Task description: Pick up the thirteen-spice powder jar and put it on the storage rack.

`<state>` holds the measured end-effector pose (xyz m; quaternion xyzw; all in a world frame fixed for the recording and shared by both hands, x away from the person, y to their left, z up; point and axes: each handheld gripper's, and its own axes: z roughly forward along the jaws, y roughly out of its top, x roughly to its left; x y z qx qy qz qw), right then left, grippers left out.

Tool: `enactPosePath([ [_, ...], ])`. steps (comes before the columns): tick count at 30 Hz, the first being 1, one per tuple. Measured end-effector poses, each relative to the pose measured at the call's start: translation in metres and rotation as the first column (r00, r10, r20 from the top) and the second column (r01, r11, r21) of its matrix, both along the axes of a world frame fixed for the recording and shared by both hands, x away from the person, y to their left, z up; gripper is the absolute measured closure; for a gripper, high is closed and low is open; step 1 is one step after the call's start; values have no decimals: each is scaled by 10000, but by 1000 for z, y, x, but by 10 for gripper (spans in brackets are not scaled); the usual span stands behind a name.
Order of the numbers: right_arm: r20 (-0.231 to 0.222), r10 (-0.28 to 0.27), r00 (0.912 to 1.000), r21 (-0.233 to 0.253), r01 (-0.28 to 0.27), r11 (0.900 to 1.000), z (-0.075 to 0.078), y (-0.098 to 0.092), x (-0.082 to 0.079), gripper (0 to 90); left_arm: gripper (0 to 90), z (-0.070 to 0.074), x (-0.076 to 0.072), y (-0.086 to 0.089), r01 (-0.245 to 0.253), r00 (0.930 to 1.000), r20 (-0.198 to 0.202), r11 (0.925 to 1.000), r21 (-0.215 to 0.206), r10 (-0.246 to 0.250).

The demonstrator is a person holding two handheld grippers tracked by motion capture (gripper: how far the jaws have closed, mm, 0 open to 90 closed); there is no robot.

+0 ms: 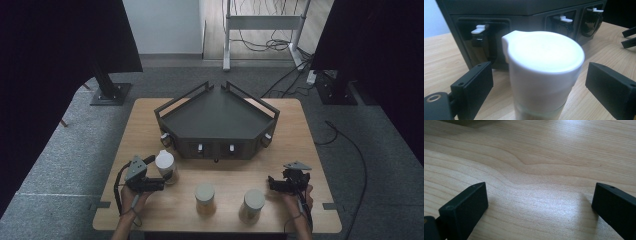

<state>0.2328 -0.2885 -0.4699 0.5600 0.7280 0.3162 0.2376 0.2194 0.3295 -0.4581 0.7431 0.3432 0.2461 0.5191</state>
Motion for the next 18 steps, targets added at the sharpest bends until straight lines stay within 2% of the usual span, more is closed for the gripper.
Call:
enactPosePath([
  [6, 0, 0, 10000, 0, 0, 10000, 0, 0, 0, 0, 74, 0, 0, -6, -148, 9999, 10, 9999, -22, 148],
  [11, 0, -1, 10000, 0, 1, 10000, 0, 0, 0, 0, 76, 0, 0, -10, -399, 9992, -75, 9989, -250, 397],
  [14, -2, -2, 10000, -2, 2, 10000, 0, 0, 0, 0, 107, -1, 1, -12, -437, 9990, -105, 9984, -368, 433],
  [18, -3, -4, 10000, -4, 4, 10000, 0, 0, 0, 0, 155, 0, 2, -17, -504, 9987, -118, 9985, -235, 501],
])
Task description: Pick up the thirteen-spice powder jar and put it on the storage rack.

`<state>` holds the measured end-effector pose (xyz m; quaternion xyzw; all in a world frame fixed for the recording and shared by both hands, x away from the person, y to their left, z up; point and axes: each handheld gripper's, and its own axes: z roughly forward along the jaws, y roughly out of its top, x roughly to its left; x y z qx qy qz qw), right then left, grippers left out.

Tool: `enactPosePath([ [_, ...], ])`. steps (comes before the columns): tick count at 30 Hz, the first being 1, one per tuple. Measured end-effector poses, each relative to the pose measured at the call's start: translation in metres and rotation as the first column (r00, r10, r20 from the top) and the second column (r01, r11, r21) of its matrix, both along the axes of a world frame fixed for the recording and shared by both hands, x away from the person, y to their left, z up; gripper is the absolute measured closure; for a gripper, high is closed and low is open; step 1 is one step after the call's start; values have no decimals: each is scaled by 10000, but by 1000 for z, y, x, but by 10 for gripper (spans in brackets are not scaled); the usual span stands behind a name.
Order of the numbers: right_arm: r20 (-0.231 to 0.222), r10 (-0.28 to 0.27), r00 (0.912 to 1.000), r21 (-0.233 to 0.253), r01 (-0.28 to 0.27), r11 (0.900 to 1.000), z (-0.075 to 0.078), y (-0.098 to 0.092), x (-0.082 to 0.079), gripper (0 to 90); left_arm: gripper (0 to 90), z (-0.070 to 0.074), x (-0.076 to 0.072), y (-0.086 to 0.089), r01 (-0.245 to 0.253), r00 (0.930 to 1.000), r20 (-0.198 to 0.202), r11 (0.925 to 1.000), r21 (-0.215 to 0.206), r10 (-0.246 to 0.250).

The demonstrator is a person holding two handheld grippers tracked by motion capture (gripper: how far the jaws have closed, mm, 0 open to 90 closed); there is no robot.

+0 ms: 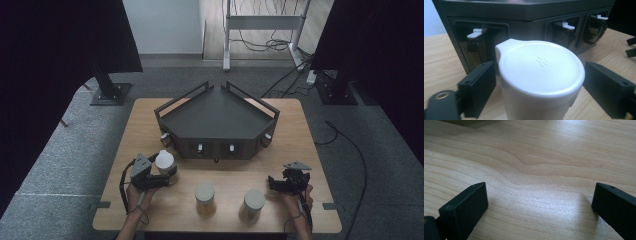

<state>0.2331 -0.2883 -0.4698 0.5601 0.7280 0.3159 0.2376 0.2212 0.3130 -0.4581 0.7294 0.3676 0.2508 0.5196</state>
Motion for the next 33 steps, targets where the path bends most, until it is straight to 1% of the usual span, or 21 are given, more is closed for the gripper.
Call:
enactPosePath([
  [2, 0, -1, 10000, 1, 1, 10000, 0, 0, 0, 0, 187, 0, -1, -1, -126, 9999, -40, 9999, 21, 126],
  [4, 0, -1, 10000, 1, 1, 10000, 0, 0, 0, 0, 259, -2, 0, 3, -110, 9999, -92, 9998, -135, 109],
  [6, 0, 0, 10000, 0, 0, 10000, 0, 0, 0, 0, 283, -3, 0, 5, -167, 9998, -71, 9995, -272, 165],
  [7, 0, 0, 10000, -1, 0, 10000, 0, 0, 0, 0, 301, -2, -1, 5, -227, 9997, -82, 9994, -271, 225],
  [10, -1, -1, 10000, 0, 1, 10000, 0, 0, 0, 0, 303, -1, -2, 4, -340, 9994, -128, 9991, -269, 336],
  [13, -1, -1, 10000, 1, 1, 10000, 0, 0, 0, 0, 305, 2, -4, -1, -507, 9986, -160, 9986, -132, 505],
  [15, 0, 0, 10000, 0, 0, 10000, 0, 0, 0, 0, 306, 2, -5, -2, -566, 9982, -180, 9983, -145, 564],
  [19, 13, 17, 10000, 2, -17, 10000, 0, 0, 0, 3, 308, 3, -5, -2, -621, 9979, -222, 9978, -216, 616],
  [21, 15, 19, 10000, 2, -19, 10000, 0, 0, 0, 3, 308, 4, -5, -2, -626, 9977, -258, 9979, -146, 622],
  [24, 16, 22, 10000, 4, -22, 10000, 0, 0, 0, 4, 308, 6, -7, -2, -684, 9975, -167, 9976, -86, 683],
  [26, 18, 35, 10000, 4, -35, 10000, 0, 0, 0, 5, 308, 7, -9, -1, -704, 9975, -89, 9974, -146, 703],
  [30, 20, 59, 10000, 5, -59, 10000, 0, 0, -1, 6, 308, 11, -8, -1, -609, 9981, -27, 9980, -190, 609],
  [33, 24, 64, 10000, 7, -64, 10000, 0, 0, -1, 7, 308, 14, -7, -3, -540, 9985, 9, 9985, -103, 540],
])
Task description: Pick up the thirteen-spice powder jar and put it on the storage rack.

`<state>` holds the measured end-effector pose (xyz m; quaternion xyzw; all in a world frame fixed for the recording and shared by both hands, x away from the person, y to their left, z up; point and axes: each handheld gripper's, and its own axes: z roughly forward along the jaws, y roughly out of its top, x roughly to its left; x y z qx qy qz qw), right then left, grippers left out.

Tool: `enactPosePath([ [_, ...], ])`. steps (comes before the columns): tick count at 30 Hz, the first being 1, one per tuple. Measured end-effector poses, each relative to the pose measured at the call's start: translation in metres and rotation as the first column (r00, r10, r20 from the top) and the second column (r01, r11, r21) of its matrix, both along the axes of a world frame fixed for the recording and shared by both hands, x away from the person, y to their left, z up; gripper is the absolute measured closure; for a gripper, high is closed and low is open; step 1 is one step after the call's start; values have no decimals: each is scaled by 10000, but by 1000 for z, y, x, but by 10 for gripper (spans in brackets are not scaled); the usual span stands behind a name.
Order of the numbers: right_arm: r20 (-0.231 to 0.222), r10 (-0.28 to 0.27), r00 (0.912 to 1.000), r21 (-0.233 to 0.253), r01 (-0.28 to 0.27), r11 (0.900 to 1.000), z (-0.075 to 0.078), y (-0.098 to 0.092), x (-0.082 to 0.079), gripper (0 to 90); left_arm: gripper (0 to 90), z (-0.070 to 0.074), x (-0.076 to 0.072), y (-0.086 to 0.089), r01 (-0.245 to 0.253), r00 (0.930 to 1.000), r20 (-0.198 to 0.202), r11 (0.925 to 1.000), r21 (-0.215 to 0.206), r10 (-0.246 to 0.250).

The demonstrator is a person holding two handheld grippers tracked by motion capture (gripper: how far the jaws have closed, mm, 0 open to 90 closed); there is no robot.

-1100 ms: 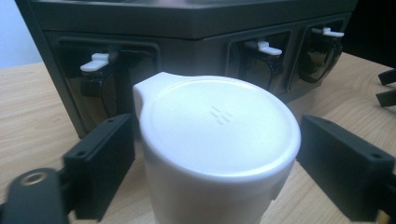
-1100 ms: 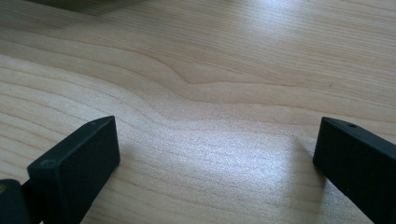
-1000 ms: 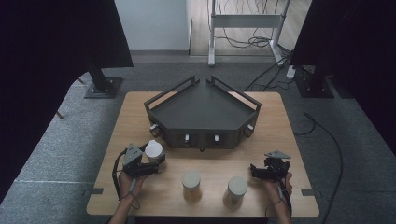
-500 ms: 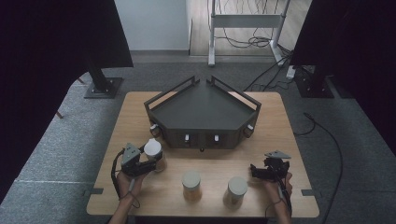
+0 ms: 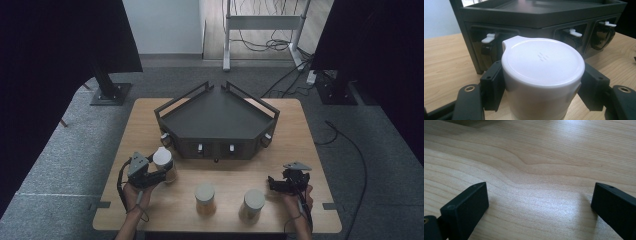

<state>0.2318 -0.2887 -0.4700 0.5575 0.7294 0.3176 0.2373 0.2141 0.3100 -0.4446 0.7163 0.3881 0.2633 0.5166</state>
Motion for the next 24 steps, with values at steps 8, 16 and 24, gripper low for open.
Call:
enactPosePath([
  [8, -5, 20, 10000, 3, -20, 10000, 0, 0, -1, 7, 308, 5, 0, 0, 67, 10000, 26, 10000, 49, -67],
  [16, -4, 28, 10000, 3, -28, 10000, 0, 0, -1, 8, 308, 12, 2, -1, 171, 9998, 128, 9999, 14, -171],
  [24, -2, 34, 10000, -1, -34, 10000, 0, 0, -2, 7, 308, 30, 6, -5, 391, 9989, 272, 9992, 82, -393],
])
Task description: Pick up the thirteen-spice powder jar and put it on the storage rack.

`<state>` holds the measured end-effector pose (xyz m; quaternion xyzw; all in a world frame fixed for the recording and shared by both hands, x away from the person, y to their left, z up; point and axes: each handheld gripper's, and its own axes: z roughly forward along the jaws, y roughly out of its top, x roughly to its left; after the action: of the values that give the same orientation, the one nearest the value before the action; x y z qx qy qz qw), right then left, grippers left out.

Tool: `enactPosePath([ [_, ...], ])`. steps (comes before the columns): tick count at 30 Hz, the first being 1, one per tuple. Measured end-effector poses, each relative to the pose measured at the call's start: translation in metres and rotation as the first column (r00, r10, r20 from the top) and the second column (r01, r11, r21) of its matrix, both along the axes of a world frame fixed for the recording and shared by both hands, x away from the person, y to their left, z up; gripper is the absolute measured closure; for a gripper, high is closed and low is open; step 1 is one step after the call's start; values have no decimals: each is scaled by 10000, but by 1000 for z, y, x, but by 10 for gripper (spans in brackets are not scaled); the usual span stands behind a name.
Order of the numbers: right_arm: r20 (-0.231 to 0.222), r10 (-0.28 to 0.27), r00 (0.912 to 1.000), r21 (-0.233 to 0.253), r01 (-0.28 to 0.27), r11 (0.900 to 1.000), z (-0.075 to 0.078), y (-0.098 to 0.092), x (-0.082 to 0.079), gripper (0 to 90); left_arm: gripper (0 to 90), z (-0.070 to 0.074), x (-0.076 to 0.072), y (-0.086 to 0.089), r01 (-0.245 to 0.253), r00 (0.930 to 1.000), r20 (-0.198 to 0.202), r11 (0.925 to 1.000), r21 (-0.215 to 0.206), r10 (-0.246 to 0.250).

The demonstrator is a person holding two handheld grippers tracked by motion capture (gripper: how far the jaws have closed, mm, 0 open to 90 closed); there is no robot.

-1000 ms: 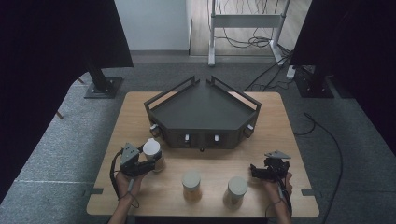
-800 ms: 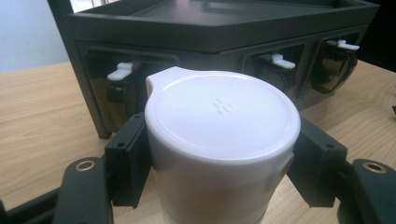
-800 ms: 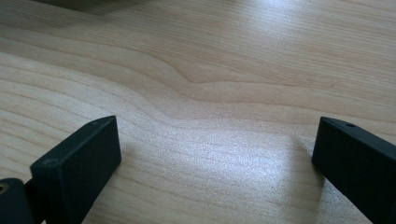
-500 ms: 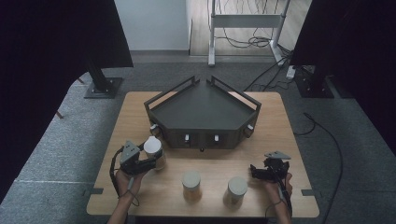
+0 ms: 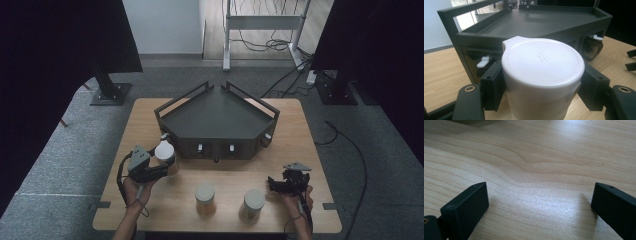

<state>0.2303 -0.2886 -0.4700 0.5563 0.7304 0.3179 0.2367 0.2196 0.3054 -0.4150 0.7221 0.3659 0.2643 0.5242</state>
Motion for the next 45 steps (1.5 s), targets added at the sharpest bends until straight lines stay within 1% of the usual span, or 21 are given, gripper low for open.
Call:
enactPosePath([
  [4, 2, 6, 10000, -1, -6, 10000, 0, 0, 0, 7, 308, 5, 3, -1, 63, 10000, -44, 10000, -44, -63],
  [8, 4, 12, 10000, -5, -12, 10000, 0, 0, 0, 7, 308, 10, 6, -2, 142, 9998, -101, 9999, 5, -142],
  [16, 4, 12, 10000, -5, -12, 10000, 0, 0, 0, 7, 308, 22, 8, -4, 254, 9997, 2, 9996, 115, -254],
  [19, 5, 14, 10000, -5, -14, 10000, 0, 0, 0, 7, 308, 27, 8, -5, 311, 9995, 81, 9995, 106, -312],
  [24, 3, 13, 10000, -5, -13, 10000, 0, 0, 0, 7, 308, 34, 12, -7, 398, 9992, 104, 9992, 38, -398],
  [31, 6, 36, 10000, -5, -36, 10000, 0, 0, 0, 7, 308, 45, 18, -10, 363, 9991, 203, 9993, -25, -363],
  [36, 7, 35, 10000, -4, -35, 10000, 0, 0, 0, 7, 308, 52, 22, -13, 377, 9989, 283, 9993, 31, -377],
  [41, 2, 52, 10000, -2, -52, 10000, 0, 0, -1, 7, 309, 56, 29, -13, 375, 9992, 164, 9993, -48, -374],
  [45, 6, 55, 10000, 7, -55, 10000, 0, 0, -1, 7, 309, 61, 33, -15, 295, 9994, 171, 9996, -5, -295],
])
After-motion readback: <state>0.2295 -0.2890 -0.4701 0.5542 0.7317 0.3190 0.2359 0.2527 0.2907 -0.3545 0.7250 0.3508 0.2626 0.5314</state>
